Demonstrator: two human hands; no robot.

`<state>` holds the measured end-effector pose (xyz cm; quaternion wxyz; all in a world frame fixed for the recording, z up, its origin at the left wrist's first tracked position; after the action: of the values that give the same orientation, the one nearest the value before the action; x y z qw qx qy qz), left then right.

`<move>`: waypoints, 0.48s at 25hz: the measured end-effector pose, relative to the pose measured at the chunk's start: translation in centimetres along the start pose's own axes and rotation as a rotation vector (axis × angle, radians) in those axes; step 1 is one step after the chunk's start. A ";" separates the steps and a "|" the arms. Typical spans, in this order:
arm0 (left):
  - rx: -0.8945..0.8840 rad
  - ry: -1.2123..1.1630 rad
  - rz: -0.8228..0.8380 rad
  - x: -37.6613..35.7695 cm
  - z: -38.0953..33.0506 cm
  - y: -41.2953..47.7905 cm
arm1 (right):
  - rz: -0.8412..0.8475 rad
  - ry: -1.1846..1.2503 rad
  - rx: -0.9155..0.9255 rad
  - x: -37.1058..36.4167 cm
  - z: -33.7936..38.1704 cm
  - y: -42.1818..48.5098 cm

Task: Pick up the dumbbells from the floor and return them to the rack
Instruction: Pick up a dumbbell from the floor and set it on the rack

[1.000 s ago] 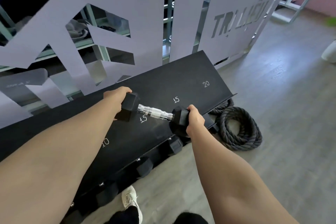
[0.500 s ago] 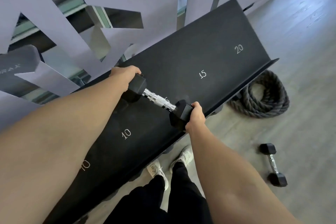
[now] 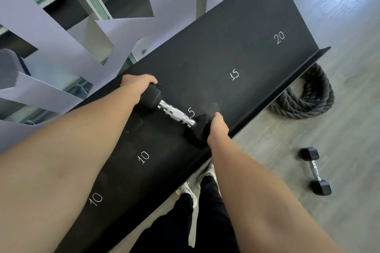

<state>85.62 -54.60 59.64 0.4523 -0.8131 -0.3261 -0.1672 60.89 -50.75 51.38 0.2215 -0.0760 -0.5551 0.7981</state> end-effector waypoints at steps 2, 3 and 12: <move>0.007 0.010 0.017 0.0 0.3 -0.3 | -0.020 0.016 0.047 0.0 1.1 -0.7; 0.007 0.010 0.045 -0.1 0.4 -0.4 | -0.036 0.036 0.065 0.0 1.8 -1.1; -0.148 -0.177 0.117 0.0 -4.1 -4.1 | 0.040 0.091 0.219 -1.7 8.2 -5.5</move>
<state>82.86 -56.54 64.43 0.3693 -0.8736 -0.3035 -0.0915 60.90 -56.91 59.24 0.2375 -0.0984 -0.4526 0.8539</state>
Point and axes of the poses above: each hand's wrist, its own y-axis towards the middle knuckle, its own x-axis out of the back of the hand, z = x × y, the point moved 2 cm from there along y, towards the middle knuckle, and after that the axes turned 2 degrees about -z, right-handed, at the moved point
